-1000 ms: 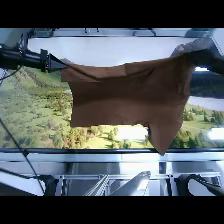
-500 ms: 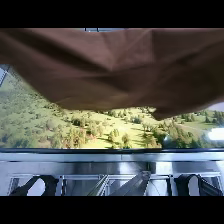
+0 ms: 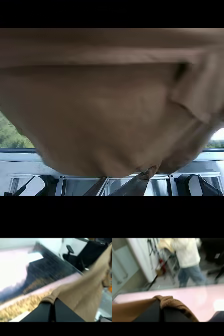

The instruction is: Fold the shirts.

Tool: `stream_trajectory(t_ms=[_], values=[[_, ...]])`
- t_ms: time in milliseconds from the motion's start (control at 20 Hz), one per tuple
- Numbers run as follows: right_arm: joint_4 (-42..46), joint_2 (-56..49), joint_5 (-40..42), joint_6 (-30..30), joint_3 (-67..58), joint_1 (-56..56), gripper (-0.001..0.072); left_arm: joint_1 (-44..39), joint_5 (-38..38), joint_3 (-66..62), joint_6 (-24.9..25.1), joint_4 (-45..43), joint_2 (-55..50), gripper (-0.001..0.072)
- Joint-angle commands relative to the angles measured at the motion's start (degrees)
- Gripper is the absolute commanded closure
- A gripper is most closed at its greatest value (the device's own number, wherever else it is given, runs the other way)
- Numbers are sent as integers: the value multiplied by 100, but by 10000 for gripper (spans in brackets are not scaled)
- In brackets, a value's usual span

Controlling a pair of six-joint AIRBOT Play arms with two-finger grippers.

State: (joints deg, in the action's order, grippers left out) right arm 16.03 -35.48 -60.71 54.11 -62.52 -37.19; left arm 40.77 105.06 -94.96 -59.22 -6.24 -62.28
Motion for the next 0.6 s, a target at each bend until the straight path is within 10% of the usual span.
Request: stream_trajectory(t_ms=[0, 400, 550], values=[[-219, -1329, -55, -656, 896, 675, 688, -1449, -116, 748, 431, -1939, -1392, 679], [-1810, -5167, 1425, -3346, 988, 1851, 688, -2398, -1005, -372, 216, -2566, -5757, 699], [-2026, -5764, 1438, -3445, 407, 1803, 688, -2400, -1421, -1182, -7, -2557, -6205, 686]])
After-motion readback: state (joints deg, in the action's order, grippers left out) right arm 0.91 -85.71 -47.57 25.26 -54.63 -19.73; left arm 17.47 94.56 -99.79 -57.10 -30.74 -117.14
